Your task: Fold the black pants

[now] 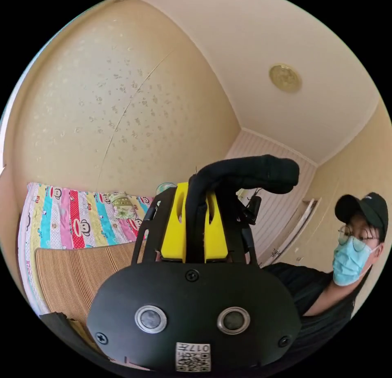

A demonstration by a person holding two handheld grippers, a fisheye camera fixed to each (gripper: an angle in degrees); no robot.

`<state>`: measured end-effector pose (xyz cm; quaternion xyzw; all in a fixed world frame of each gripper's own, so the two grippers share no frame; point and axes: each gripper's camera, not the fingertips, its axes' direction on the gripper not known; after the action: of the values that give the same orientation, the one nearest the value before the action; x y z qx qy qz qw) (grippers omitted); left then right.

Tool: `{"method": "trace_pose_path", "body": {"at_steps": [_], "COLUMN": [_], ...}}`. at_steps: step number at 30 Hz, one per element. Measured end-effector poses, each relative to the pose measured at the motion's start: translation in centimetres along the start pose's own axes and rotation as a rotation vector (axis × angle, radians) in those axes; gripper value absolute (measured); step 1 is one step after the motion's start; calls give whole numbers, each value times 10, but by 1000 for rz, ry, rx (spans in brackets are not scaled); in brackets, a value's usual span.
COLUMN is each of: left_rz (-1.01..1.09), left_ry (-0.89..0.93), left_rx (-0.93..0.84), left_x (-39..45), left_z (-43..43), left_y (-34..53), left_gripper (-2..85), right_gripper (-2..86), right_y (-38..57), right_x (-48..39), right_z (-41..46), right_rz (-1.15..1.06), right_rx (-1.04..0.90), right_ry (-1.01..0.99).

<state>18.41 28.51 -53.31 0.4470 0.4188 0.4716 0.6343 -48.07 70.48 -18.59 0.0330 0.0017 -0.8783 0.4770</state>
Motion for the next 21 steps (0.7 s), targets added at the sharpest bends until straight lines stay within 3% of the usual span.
{"method": "trace_pose_path", "body": {"at_steps": [2,3,5,7,10,12,16,19,21], "left_rz": [-37,-152,-303,-381,-551,-711,-899,-876,-855], "left_ry": [-149,-214,-232,-264,-353,-401,-344,-323,-403], "left_rx": [-17,-52,-75,-116,-302,-488,-700,-858,-945], "left_x": [-78,-132,-204,-262,-348,-401,-430,-418,-408], "left_z": [42,61,70,70,68,60,49,54,52], "left_y": [-24,-22,4,53,175,293,455,534,571], "left_gripper": [89,103,106,99,96,99,112,117,124], "right_gripper": [39,44,59,60,51,67,79,91,106], "right_y": [-2,10,48,109,237,364,522,602,647], "right_x": [66,114,178,211,245,273,274,252,235], "right_z": [65,101,140,151,157,158,134,117,103], "right_rz": [74,201,411,505,554,695,852,888,893], "right_rx": [-23,-109,-303,-361,-533,-780,-983,-1108,-1178], "right_ry": [199,305,318,239,246,280,223,198,205]}}
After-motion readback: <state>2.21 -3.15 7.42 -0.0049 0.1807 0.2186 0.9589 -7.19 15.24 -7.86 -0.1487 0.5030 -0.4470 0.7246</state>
